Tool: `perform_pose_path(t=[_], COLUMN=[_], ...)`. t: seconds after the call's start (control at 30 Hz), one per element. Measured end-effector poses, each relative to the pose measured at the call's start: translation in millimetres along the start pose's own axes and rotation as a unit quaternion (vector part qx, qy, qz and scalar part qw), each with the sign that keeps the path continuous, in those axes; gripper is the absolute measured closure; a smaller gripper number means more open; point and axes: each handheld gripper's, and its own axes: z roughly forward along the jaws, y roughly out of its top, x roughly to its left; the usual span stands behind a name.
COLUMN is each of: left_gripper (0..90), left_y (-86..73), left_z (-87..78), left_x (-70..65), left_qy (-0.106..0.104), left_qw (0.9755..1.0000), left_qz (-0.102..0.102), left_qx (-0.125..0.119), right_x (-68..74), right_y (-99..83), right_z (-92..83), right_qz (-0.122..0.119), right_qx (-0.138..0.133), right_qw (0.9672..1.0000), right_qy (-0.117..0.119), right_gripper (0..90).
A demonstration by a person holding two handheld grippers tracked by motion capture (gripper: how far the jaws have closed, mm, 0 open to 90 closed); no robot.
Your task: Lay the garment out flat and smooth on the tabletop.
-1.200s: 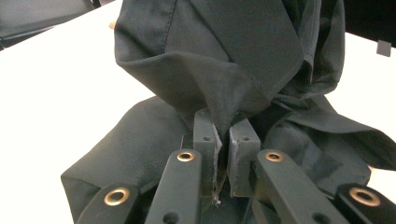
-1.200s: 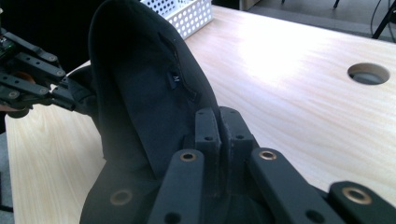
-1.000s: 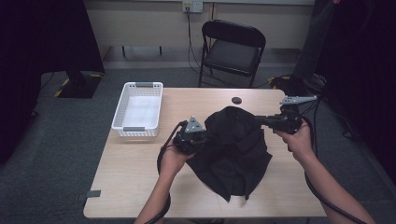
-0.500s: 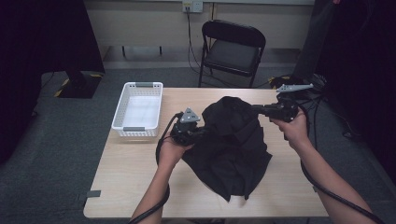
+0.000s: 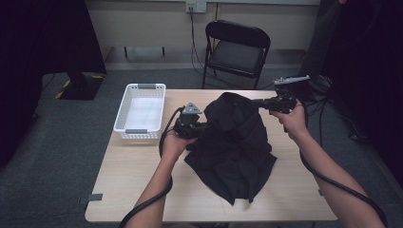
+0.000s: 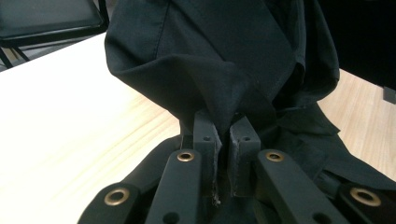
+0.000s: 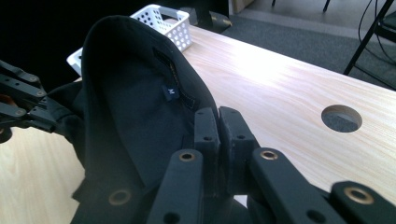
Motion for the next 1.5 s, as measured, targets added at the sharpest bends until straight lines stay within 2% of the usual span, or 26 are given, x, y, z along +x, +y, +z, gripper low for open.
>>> perform_pose_path(t=[0.03,0.1,0.13,0.17,0.2,0.23,0.27,0.3,0.33,0.37,0.4,0.43,0.47,0.5,0.53,0.57,0.6,0.7,0.77,0.83,0.87,0.9,1.0,1.1,1.4,1.5], left_gripper=[84.2,84.2,84.2,84.2,84.0,81.0,73.2,61.3,51.7,43.4,31.4,29.6,29.6,26.5,23.3,20.3,19.5,18.8,18.0,17.5,17.0,16.9,16.6,16.2,14.7,14.5], left_y=[2.4,5.3,9.0,15.8,24.2,29.1,34.7,38.8,41.5,42.8,40.7,40.7,38.2,35.5,31.7,28.1,22.5,12.9,8.6,5.0,5.0,0.8,-6.9,-15.9,-42.2,-50.6], left_z=[3.7,6.6,8.9,11.3,13.9,15.6,17.9,19.7,21.1,22.1,21.7,21.7,21.3,21.5,21.7,21.7,21.1,17.8,14.5,11.6,11.6,8.9,4.5,1.6,1.8,2.5], left_x=[5.9,10.3,14.4,19.8,25.0,27.3,29.4,29.8,28.5,26.3,21.4,21.4,18.2,15.2,10.9,7.0,1.0,-11.0,-18.9,-26.4,-26.4,-33.3,-40.8,-44.9,-52.2,-53.5], left_qy=[-0.002,0.002,0.009,0.030,0.069,0.096,0.115,0.123,0.130,0.133,0.126,0.126,0.126,0.123,0.121,0.122,0.117,0.103,0.099,0.094,0.094,0.092,0.089,0.091,0.087,0.085], left_qw=[1.0000,1.0000,0.9999,0.9992,0.9956,0.9917,0.9870,0.9842,0.9830,0.9833,0.9853,0.9853,0.9865,0.9880,0.9898,0.9903,0.9916,0.9933,0.9938,0.9945,0.9945,0.9948,0.9952,0.9952,0.9959,0.9962], left_qz=[-0.003,-0.008,-0.012,-0.022,-0.045,-0.059,-0.076,-0.084,-0.083,-0.078,-0.065,-0.065,-0.054,-0.046,-0.037,-0.029,-0.022,-0.018,-0.015,-0.010,-0.010,-0.007,0.001,0.004,0.008,0.010], left_qx=[0.003,0.003,0.001,-0.014,-0.044,-0.062,-0.082,-0.096,-0.099,-0.097,-0.095,-0.095,-0.090,-0.081,-0.066,-0.060,-0.052,-0.049,-0.048,-0.046,-0.046,-0.045,-0.041,-0.037,-0.021,-0.015], right_x=[-6.7,-9.1,-13.7,-18.3,-25.2,-31.5,-34.0,-35.9,-35.9,-34.2,-26.9,-22.0,-22.0,-18.0,-15.0,-7.3,-5.5,5.9,14.4,22.9,27.4,31.5,39.9,44.0,55.2,56.6], right_y=[3.3,5.4,11.2,18.6,30.9,45.0,53.2,62.4,69.0,72.2,69.7,64.8,64.8,58.0,50.3,31.5,26.7,0.0,-15.1,-28.5,-34.6,-40.2,-55.6,-69.6,-95.8,-108.4], right_z=[7.0,9.8,15.0,18.8,22.8,25.3,26.1,26.2,25.6,24.1,18.7,14.6,14.6,10.1,5.6,-2.2,-4.0,-11.0,-13.9,-15.9,-16.4,-16.8,-19.0,-21.9,-30.3,-28.8], right_qz=[0.004,0.006,0.005,0.006,0.010,0.011,0.004,-0.001,0.009,0.013,-0.007,-0.028,-0.028,-0.045,-0.051,-0.066,-0.071,-0.093,-0.105,-0.110,-0.113,-0.117,-0.111,-0.103,-0.110,-0.109], right_qx=[0.005,0.007,0.010,0.006,-0.008,-0.034,-0.053,-0.078,-0.089,-0.093,-0.104,-0.107,-0.107,-0.109,-0.108,-0.094,-0.095,-0.077,-0.063,-0.057,-0.053,-0.051,-0.054,-0.057,-0.056,-0.048], right_qw=[1.0000,1.0000,0.9999,0.9998,0.9993,0.9975,0.9955,0.9924,0.9902,0.9896,0.9901,0.9900,0.9900,0.9897,0.9903,0.9916,0.9912,0.9916,0.9912,0.9914,0.9912,0.9907,0.9914,0.9921,0.9915,0.9923], right_qy=[0.000,-0.001,-0.007,-0.017,-0.034,-0.061,-0.079,-0.095,-0.107,-0.109,-0.094,-0.088,-0.088,-0.082,-0.071,-0.059,-0.059,-0.048,-0.051,-0.042,-0.045,-0.047,-0.045,-0.043,-0.039,-0.036], right_gripper=[85.9,86.0,86.1,86.0,85.7,82.6,72.3,55.4,47.9,41.4,31.3,29.2,29.2,28.7,25.9,19.1,18.5,15.8,14.7,14.6,14.5,14.6,14.3,14.4,14.2,14.1])
